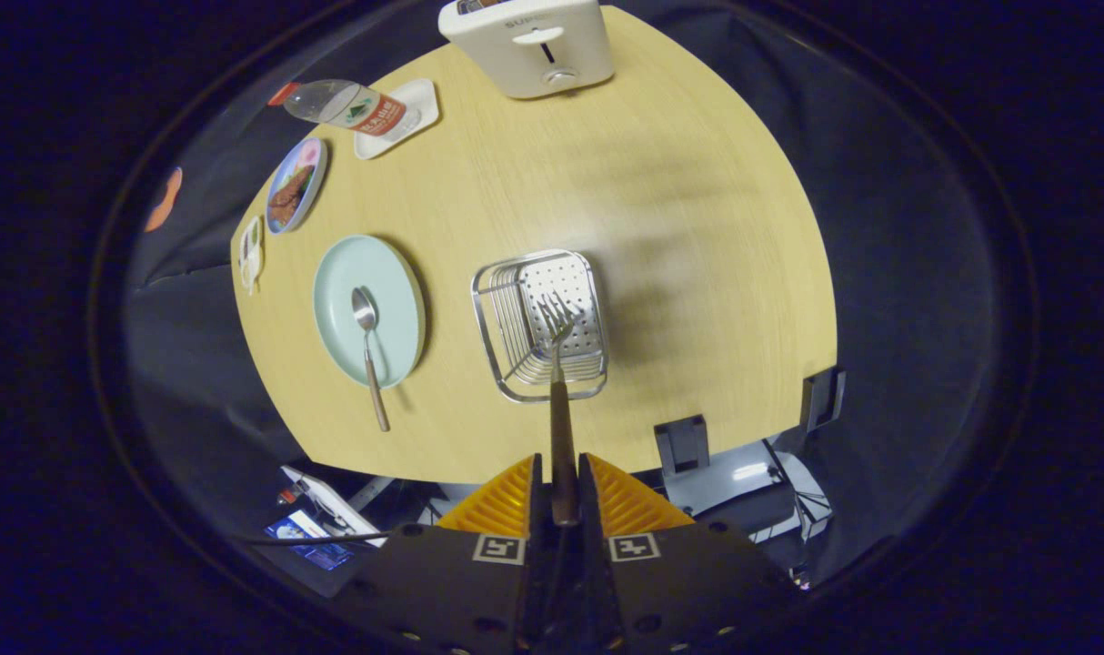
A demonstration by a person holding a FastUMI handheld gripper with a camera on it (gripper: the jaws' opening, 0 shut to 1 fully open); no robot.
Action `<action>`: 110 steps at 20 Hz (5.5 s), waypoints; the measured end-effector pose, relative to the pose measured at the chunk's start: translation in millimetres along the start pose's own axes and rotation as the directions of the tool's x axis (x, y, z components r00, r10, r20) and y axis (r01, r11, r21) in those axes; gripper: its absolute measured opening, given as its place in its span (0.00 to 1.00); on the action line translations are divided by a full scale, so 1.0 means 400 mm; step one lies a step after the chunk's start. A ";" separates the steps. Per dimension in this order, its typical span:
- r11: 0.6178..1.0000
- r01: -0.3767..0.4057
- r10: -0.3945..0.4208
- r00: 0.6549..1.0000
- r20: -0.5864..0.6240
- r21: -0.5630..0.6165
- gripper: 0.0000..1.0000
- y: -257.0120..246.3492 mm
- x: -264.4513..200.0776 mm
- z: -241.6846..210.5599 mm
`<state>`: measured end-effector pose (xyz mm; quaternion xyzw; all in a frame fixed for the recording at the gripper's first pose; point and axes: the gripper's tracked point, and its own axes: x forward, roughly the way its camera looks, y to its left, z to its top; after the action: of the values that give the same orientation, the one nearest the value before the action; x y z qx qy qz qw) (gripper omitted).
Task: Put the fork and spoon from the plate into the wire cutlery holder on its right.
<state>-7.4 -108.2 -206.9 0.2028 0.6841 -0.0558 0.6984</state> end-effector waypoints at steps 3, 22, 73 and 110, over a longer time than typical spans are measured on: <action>1.000 -0.016 0.017 0.999 0.050 -0.017 0.39 0.016 -0.013 0.011; 0.948 0.083 0.072 0.884 0.462 -0.307 0.95 0.355 0.051 -0.046; 0.959 0.050 0.045 0.944 0.326 -0.278 0.00 0.417 0.097 -0.131; 1.000 0.020 -0.017 0.987 0.160 -0.019 0.13 0.007 -0.080 -0.021</action>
<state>-16.0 -108.9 -174.9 0.1842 0.6281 -0.0715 0.7526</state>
